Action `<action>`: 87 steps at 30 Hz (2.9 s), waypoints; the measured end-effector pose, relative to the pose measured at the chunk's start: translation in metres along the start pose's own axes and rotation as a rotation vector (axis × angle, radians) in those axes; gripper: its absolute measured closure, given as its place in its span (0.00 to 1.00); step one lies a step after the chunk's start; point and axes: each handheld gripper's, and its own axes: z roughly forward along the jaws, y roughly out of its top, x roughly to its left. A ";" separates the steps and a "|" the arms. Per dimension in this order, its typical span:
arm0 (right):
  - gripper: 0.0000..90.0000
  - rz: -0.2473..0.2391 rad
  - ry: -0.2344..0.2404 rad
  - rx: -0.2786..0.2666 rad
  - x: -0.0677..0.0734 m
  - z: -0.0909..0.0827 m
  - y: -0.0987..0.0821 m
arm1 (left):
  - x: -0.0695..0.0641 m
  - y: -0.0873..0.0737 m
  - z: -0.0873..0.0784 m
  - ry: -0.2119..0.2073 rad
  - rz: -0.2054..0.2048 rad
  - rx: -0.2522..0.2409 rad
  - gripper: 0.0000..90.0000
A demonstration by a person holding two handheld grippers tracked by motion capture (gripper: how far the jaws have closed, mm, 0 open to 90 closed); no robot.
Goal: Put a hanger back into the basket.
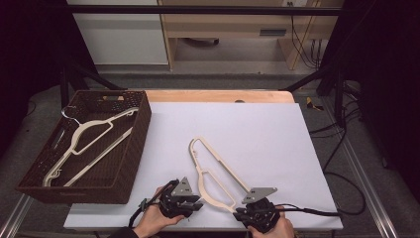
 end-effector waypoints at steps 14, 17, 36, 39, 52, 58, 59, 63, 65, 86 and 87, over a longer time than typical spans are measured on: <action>0.88 -0.012 0.019 -0.006 0.000 -0.001 0.000 | -0.005 0.008 -0.010 0.044 0.062 0.005 0.95; 0.85 -0.023 0.007 -0.018 0.000 -0.001 0.000 | -0.007 0.012 -0.011 0.065 0.086 0.026 0.95; 0.49 -0.124 -0.009 -0.104 0.014 0.037 0.041 | -0.014 0.020 -0.020 0.100 0.115 0.022 0.97; 0.52 -0.134 -0.008 -0.086 0.015 0.047 0.045 | -0.014 0.021 -0.020 0.099 0.119 0.026 0.97; 0.80 -0.202 -0.021 -0.018 0.020 0.062 0.043 | -0.014 0.020 -0.022 0.080 0.102 0.000 0.96; 0.82 -0.221 -0.039 -0.034 0.020 0.053 0.044 | -0.009 0.023 -0.038 0.029 0.031 -0.189 0.69; 0.83 -0.225 -0.040 -0.033 0.019 0.051 0.044 | -0.007 0.024 -0.044 0.020 0.022 -0.224 0.62; 0.83 -0.226 -0.052 -0.045 0.017 0.042 0.046 | 0.003 0.026 -0.065 0.057 -0.003 -0.337 0.40; 0.84 -0.224 -0.069 -0.044 0.016 0.036 0.048 | 0.008 0.025 -0.076 0.092 -0.018 -0.382 0.34; 0.95 -0.100 -0.242 -0.173 -0.035 -0.027 0.055 | 0.038 0.010 -0.104 0.209 -0.089 -0.389 0.24; 0.96 -0.090 -0.248 -0.176 -0.038 -0.029 0.055 | 0.038 0.010 -0.104 0.211 -0.087 -0.388 0.24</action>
